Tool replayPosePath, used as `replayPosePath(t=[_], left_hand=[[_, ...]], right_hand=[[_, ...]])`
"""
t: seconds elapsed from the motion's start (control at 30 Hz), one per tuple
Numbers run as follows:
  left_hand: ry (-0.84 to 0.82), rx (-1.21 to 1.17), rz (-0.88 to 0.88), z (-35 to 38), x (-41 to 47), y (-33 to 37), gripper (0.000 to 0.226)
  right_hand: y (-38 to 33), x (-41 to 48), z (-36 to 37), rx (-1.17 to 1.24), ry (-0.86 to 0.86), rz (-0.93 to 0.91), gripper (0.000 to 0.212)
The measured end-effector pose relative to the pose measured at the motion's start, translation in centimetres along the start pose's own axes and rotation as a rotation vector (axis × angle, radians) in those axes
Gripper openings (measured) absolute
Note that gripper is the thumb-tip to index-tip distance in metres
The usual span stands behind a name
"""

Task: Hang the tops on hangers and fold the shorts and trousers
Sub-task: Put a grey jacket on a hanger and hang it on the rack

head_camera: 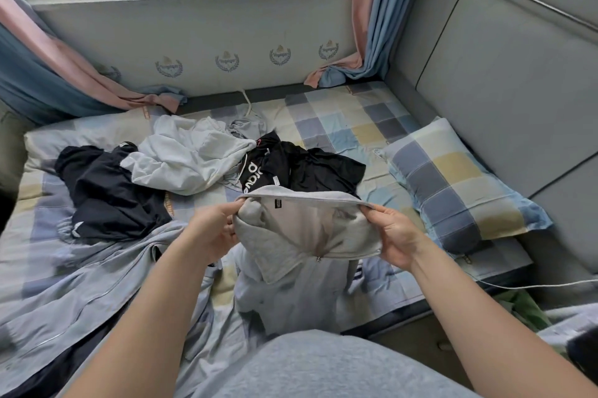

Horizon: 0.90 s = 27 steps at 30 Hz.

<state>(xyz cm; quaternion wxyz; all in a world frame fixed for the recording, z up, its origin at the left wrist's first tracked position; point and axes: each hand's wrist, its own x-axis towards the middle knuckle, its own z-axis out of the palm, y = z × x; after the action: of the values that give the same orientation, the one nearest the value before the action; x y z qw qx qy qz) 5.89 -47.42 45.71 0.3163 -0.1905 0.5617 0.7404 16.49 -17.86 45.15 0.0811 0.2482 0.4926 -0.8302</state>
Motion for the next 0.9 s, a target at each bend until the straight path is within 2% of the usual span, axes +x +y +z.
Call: replayPosePath(t=[0.13, 0.23, 0.4, 0.53, 0.6, 0.7, 0.83, 0.9], left_hand=[[-0.151, -0.084, -0.149, -0.5, 0.1, -0.3, 0.025], [-0.216, -0.143, -0.211, 0.0, 0.1, -1.0, 0.027], [-0.205, -0.333, -0.153, 0.9, 1.1, -3.0, 0.031], [-0.116, -0.141, -0.219, 1.6, 1.2, -5.5, 0.042], [-0.143, -0.177, -0.278, 2.2, 1.0, -6.7, 0.034], [-0.192, -0.377, -0.216, 3.2, 0.7, -7.0, 0.019], [-0.189, -0.652, -0.166, 3.6, 1.4, -5.8, 0.026], [-0.180, -0.688, -0.190, 3.7, 1.4, -5.8, 0.025]], right_hand=[[-0.2, -0.1, -0.6, 0.050, -0.053, 0.163, 0.046], [-0.3, -0.2, -0.8, 0.140, -0.058, 0.200, 0.048], [-0.1, -0.4, -0.6, 0.314, -0.039, 0.096, 0.044], [0.2, -0.6, 0.4, 0.492, -0.071, -0.002, 0.033], [0.0, -0.7, 0.8, 0.534, -0.097, -0.018, 0.034], [-0.4, -1.1, 0.7, 0.550, -0.103, -0.041, 0.032], [0.1, -2.4, -0.3, 0.491, -0.157, -0.050, 0.049], [0.3, -2.9, -0.5, 0.477, -0.153, -0.057, 0.050]])
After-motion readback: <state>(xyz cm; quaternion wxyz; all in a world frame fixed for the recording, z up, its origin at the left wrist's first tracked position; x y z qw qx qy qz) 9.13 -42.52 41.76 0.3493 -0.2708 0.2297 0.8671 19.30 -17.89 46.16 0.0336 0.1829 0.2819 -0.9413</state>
